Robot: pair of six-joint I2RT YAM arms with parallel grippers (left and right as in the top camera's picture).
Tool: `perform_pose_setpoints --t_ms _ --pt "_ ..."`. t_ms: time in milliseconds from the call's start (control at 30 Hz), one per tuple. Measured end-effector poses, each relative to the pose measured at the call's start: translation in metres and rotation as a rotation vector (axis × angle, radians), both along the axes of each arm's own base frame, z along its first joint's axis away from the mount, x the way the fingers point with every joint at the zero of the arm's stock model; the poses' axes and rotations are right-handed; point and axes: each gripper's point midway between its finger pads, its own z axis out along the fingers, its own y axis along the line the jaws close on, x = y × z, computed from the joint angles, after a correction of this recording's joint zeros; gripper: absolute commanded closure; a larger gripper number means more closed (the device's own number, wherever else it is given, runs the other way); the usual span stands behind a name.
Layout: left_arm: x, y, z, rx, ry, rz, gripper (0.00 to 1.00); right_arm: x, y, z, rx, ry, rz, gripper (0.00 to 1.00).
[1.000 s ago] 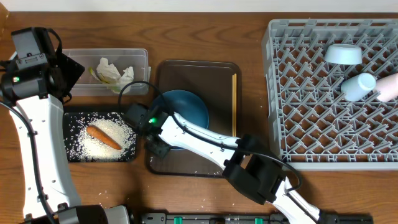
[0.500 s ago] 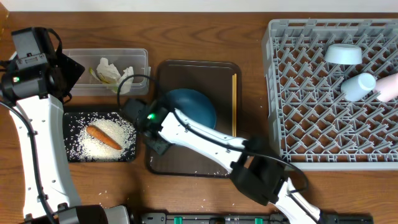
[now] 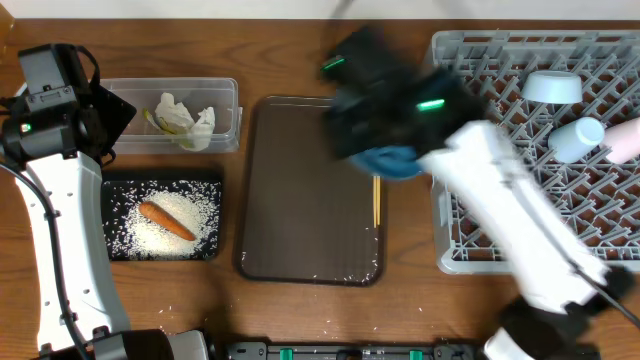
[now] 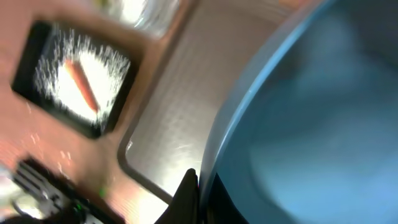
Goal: Sort waste into correct bins and load items into the dishwasher rack
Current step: 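Lift the blue plate and carry it into the rack, then lower the blue plate into the rack's right side and release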
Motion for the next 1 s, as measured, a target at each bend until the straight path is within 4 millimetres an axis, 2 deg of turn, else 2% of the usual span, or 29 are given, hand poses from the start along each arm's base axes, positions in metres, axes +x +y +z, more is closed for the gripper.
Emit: perform_pose_setpoints --t_ms 133,267,533,633,767,1000 --pt "0.0 0.0 0.0 0.0 0.0 0.0 0.02 0.015 -0.068 0.017 0.086 0.058 -0.173 0.99" --pt "0.0 0.0 0.0 0.0 0.0 0.0 0.02 0.02 -0.114 0.014 0.169 0.16 -0.28 0.99" --pt "0.0 0.0 0.0 0.0 0.0 0.0 0.02 0.011 -0.158 0.007 0.408 0.316 -0.289 0.99" --pt "0.0 0.0 0.0 0.0 0.0 0.0 0.02 0.009 -0.176 0.007 0.519 0.326 -0.278 0.99" --pt "0.0 0.0 0.0 0.0 0.0 0.0 0.02 0.002 -0.2 -0.004 0.67 0.353 -0.283 0.99" --pt "0.0 0.0 0.0 0.0 0.0 0.0 0.02 -0.008 -0.239 -0.021 0.81 0.323 -0.339 0.99"
